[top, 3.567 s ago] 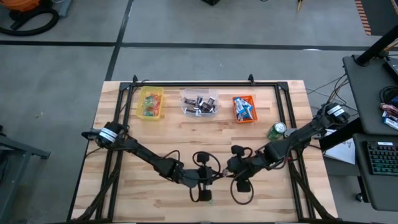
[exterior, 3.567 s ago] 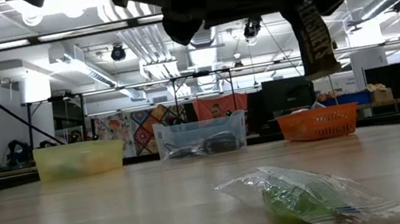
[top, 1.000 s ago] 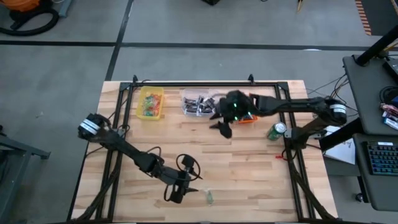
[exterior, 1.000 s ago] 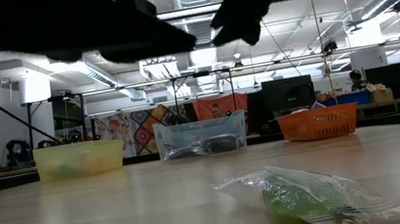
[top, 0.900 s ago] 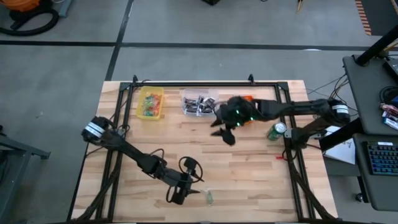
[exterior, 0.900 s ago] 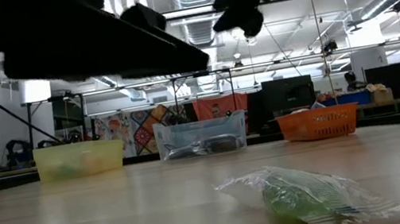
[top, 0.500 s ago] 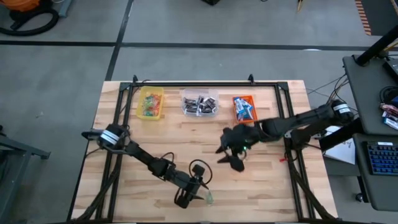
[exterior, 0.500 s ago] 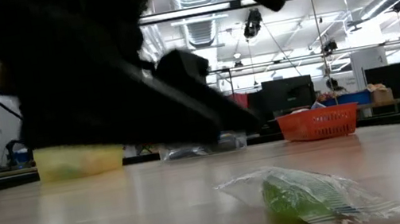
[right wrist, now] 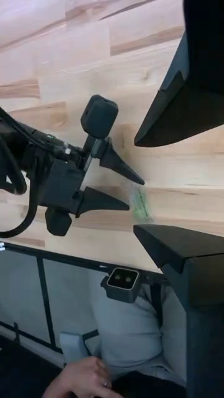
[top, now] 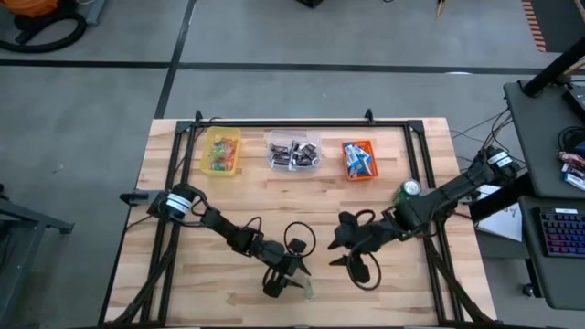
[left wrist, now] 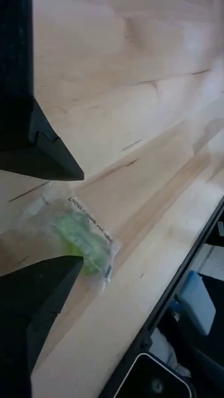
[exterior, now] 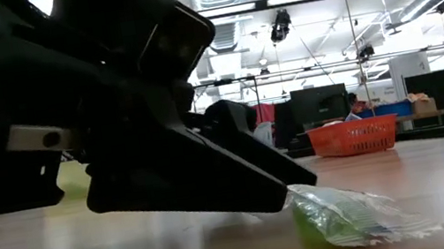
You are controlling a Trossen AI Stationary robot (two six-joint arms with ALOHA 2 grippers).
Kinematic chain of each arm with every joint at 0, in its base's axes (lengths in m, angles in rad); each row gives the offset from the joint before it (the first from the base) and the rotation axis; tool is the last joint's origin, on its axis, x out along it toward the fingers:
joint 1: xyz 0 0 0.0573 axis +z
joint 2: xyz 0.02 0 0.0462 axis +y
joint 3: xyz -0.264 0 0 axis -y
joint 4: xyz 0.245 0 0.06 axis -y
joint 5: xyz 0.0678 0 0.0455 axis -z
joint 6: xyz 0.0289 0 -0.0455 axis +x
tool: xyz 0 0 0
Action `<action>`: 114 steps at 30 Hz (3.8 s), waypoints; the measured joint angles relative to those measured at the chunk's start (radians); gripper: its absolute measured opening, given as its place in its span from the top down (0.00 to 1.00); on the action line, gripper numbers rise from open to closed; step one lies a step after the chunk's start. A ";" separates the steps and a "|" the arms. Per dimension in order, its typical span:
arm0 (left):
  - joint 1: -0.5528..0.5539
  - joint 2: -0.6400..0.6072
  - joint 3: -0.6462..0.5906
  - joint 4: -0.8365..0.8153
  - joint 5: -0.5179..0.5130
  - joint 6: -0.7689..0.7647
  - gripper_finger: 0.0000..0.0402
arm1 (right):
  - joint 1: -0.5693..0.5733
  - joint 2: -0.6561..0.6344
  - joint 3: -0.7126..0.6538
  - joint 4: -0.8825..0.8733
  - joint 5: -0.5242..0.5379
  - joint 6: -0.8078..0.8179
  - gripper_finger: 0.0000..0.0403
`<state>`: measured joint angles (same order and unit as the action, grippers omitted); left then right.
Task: Organize candy in baskets
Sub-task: Put the green gummy into the yellow bin, then return to Home Position
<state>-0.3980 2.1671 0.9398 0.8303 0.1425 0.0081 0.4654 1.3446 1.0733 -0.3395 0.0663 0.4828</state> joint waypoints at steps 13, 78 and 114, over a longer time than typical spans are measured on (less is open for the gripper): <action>0.006 0.027 0.000 0.008 0.010 -0.018 0.70 | 0.015 0.000 0.000 0.000 0.029 -0.004 0.50; 0.435 -1.620 -0.549 -1.182 -0.412 -0.322 0.80 | -0.116 -0.300 -0.587 0.560 0.099 -0.373 0.50; -0.852 -1.961 -0.901 -0.924 -1.668 -0.465 0.82 | -0.386 -1.253 -1.053 0.547 0.062 -0.406 0.50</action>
<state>-1.2505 0.2058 0.0390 -0.0940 -1.5253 -0.4573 0.0796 0.0912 0.0200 0.2071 0.1281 0.0772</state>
